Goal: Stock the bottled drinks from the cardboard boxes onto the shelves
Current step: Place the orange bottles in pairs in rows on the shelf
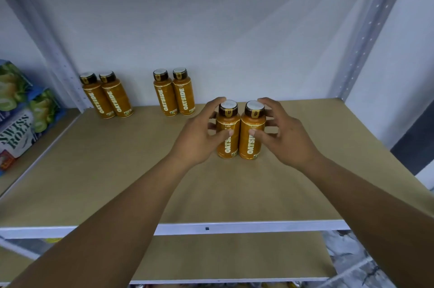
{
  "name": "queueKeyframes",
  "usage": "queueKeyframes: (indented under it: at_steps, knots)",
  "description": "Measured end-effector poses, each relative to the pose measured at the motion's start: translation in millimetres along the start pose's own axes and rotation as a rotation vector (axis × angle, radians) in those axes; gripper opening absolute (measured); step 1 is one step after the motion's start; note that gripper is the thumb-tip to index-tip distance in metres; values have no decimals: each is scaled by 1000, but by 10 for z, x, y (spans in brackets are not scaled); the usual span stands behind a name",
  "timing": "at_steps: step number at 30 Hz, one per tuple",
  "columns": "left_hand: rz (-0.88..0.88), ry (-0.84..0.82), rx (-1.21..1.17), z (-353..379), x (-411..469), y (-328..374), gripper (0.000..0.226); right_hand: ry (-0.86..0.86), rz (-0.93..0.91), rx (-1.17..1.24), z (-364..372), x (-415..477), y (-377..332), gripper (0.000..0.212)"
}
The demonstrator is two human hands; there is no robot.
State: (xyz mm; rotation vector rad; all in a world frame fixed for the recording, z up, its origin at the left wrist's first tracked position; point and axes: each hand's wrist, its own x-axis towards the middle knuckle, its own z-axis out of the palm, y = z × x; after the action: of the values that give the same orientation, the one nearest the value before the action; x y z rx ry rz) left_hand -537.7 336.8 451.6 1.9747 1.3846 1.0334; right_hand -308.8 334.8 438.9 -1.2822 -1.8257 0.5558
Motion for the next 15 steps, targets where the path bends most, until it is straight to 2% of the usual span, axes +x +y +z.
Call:
queueKeyframes:
  at_steps: [15]
  knots:
    - [-28,-9,99,459,1138,-36,77,0,31,-150,-350,950,588,67]
